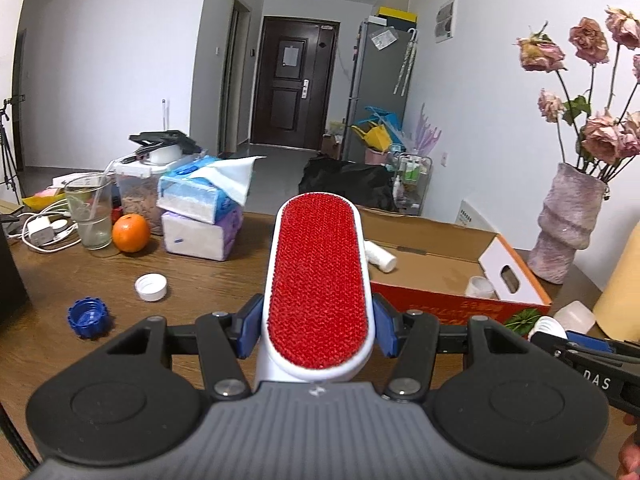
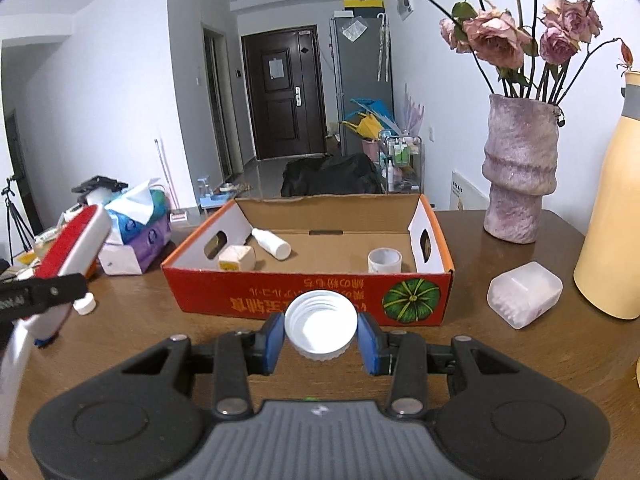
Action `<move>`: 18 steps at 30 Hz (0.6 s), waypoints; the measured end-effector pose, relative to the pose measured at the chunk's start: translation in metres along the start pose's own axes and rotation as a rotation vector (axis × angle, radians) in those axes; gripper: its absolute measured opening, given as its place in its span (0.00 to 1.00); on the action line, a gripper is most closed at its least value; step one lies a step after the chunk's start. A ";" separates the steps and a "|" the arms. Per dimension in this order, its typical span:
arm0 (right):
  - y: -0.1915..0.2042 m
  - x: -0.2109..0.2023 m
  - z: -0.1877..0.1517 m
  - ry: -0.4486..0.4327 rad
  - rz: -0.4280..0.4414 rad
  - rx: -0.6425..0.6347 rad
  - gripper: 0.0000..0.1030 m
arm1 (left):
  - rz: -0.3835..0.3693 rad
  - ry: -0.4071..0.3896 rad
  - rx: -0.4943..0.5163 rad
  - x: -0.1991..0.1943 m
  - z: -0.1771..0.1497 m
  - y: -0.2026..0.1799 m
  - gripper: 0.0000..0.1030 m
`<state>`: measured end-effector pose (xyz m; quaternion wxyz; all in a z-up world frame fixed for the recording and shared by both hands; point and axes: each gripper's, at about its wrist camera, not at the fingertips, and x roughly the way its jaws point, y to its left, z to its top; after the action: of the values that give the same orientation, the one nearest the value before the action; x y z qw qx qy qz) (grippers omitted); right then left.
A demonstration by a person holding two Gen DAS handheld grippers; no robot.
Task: Organize rigid objects
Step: 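Carry the lint brush with the left tool while the right tool carries the white cap over the box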
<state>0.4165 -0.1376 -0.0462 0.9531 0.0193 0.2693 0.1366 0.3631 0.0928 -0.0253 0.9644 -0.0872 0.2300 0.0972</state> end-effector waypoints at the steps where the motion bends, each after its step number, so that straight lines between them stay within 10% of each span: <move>1: 0.000 -0.001 0.001 -0.004 0.001 0.000 0.38 | -0.004 -0.001 0.000 0.000 0.001 -0.003 0.55; 18: -0.014 -0.003 0.015 -0.039 0.015 0.000 0.38 | -0.054 -0.026 -0.007 0.014 0.016 -0.042 0.55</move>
<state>0.4250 -0.1510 -0.0334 0.9572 0.0242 0.2504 0.1432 0.3917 0.0576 -0.0126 0.9692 -0.0957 0.2146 0.0733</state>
